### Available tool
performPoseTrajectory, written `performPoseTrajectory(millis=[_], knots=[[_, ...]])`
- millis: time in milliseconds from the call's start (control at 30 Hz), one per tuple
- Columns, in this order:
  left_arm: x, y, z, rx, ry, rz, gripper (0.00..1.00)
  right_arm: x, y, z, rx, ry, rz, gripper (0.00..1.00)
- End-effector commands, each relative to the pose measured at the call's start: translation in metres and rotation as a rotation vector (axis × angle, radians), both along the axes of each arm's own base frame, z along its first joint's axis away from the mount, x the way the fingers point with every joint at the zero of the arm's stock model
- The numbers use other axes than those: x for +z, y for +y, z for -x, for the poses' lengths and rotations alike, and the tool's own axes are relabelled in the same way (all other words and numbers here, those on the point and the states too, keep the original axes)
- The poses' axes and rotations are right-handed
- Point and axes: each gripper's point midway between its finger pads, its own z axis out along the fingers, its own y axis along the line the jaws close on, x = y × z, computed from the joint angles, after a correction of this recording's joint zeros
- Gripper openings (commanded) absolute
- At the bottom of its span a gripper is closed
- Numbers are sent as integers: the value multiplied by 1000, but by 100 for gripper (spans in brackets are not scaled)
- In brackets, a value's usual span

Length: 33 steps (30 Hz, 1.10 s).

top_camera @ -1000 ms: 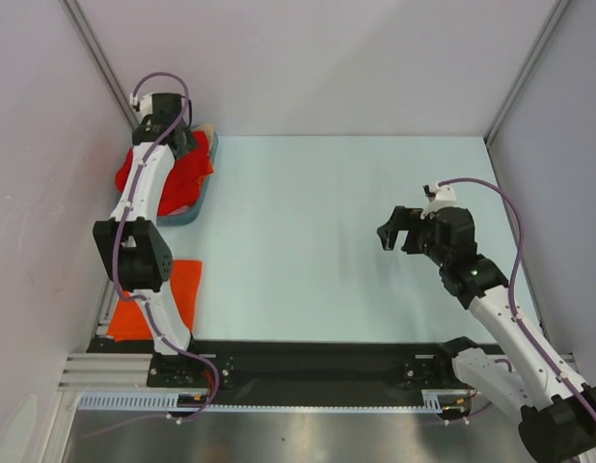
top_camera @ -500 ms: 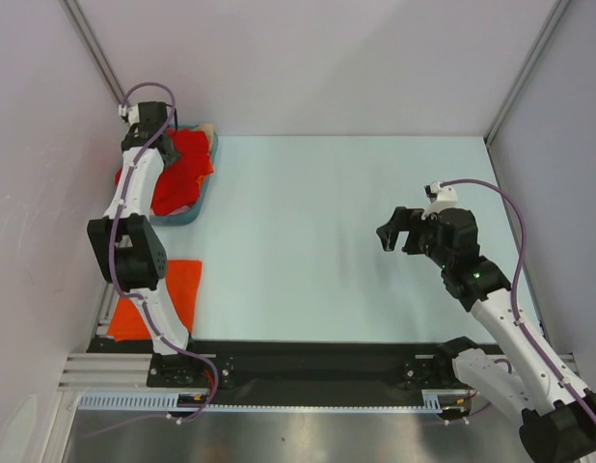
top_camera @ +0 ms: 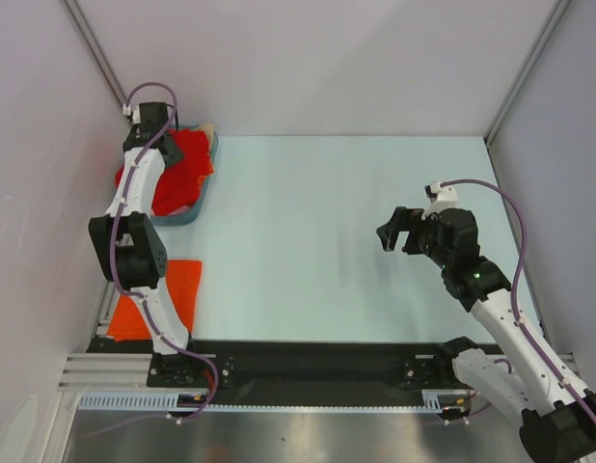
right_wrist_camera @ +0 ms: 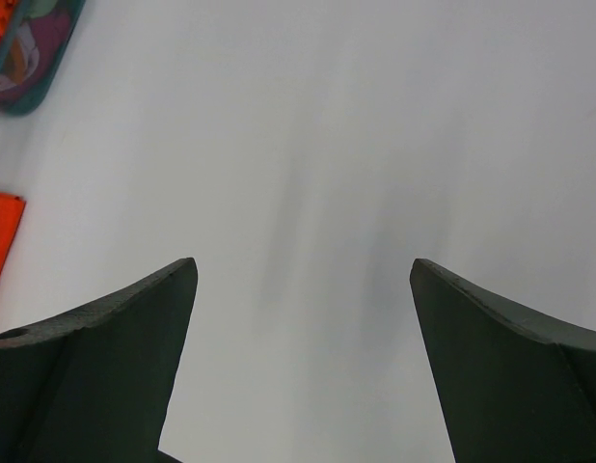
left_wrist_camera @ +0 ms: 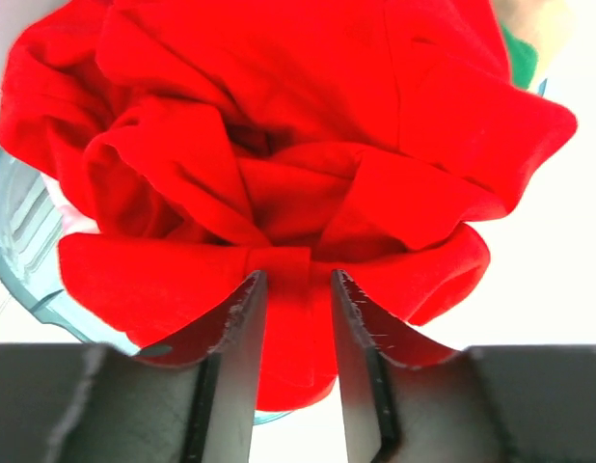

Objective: Fold and stack the t-shirts
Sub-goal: Grab the tshirt from the pile

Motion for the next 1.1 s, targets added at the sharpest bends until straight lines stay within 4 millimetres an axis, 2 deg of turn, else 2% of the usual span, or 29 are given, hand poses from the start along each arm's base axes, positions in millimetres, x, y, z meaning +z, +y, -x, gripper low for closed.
performPoseTrajectory(millis=[0,67,167,200,333,433,500,600,700,733,800,833,900,933,967,1000,1033,1067], knots=[[-9,1,-4,-7,3,19,35,21,-1,-5,-7,-56,-14,99],[-6,2,-2,-8,-1,21,27,21,-1,-5,-7,-57,-14,99],[-1,2,-2,-11,-13,15,23,23,-2,-7,-15,-63,-15,99],[-1,1,-2,-19,-9,12,24,25,-1,-7,-15,-68,-18,99],[-7,4,2,-8,15,18,40,26,-1,-9,-17,-72,-21,99],[-19,5,2,-12,39,22,40,25,-1,-9,-19,-70,-21,99],[-25,6,-1,-21,50,25,35,24,-1,-9,-19,-68,-24,99],[-17,5,-4,-26,29,34,0,23,-1,-10,-22,-67,-23,99],[10,-1,-4,-31,-42,63,0,23,-1,-10,-22,-66,-24,99],[35,-7,-3,-49,-104,80,0,23,-1,-10,-22,-66,-24,99],[63,-16,-2,-63,-183,119,0,23,-1,-11,-21,-67,-25,99],[98,-21,3,-78,-270,127,0,22,0,-12,-21,-64,-22,99],[136,-38,10,-136,-380,186,0,22,1,-13,-18,-58,-23,99],[164,-45,9,-168,-478,194,0,24,1,-14,-18,-61,-27,99],[193,-52,24,-189,-559,195,0,24,2,-15,-16,-57,-26,99],[212,-66,30,-243,-619,229,0,24,3,-15,-15,-55,-31,99],[245,-76,34,-289,-736,224,0,27,3,-16,-18,-58,-35,99],[274,-92,54,-375,-827,234,0,28,4,-16,-12,-59,-39,98]])
